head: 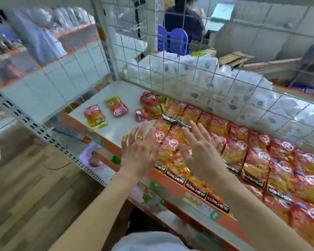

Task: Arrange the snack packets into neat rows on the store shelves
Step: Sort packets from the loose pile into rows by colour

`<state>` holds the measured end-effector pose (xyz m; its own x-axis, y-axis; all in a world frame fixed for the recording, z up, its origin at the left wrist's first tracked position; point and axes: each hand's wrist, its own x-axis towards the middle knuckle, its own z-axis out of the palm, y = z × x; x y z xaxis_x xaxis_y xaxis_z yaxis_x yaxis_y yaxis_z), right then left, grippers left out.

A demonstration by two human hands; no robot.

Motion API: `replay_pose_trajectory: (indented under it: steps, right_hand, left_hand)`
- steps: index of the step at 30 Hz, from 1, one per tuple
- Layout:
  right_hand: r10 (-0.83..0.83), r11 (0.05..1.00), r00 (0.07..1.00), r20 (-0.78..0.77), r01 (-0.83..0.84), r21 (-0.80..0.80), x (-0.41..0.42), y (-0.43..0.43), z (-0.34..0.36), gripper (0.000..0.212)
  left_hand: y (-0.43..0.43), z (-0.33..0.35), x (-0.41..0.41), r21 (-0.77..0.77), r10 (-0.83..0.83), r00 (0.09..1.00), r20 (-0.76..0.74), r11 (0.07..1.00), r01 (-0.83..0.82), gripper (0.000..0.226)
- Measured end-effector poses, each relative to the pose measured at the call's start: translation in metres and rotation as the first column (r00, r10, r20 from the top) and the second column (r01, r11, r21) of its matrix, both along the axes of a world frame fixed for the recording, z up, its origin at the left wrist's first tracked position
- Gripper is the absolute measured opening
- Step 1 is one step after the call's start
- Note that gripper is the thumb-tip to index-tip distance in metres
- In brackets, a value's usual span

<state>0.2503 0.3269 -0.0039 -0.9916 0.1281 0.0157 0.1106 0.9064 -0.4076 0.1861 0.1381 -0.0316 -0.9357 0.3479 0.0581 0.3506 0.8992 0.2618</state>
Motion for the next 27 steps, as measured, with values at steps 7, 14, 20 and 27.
replay_pose_trajectory:
  steps: [7,14,20,27]
  right_hand:
    - [0.04,0.997,0.999,0.021,-0.041,0.059,-0.065,-0.061,-0.004,0.056]
    - [0.058,0.99,0.996,0.066,-0.066,0.126,-0.14,-0.112,-0.015,0.055]
    - [-0.107,0.968,0.961,0.255,0.042,0.246,-0.186,-0.125,-0.017,0.064]
    - [-0.07,0.974,0.975,0.211,0.021,0.225,-0.215,-0.132,-0.031,0.055]
  left_hand:
    - [-0.062,-0.011,-0.062,0.024,0.013,1.0,-0.005,1.0,-0.013,0.07]
    - [-0.13,-0.011,-0.124,0.001,0.092,0.995,-0.044,0.996,-0.092,0.052]
    - [-0.176,0.003,-0.188,-0.233,-0.002,0.995,0.096,0.972,0.025,0.08]
    - [-0.184,0.008,-0.226,-0.318,-0.165,0.954,0.249,0.917,0.242,0.084]
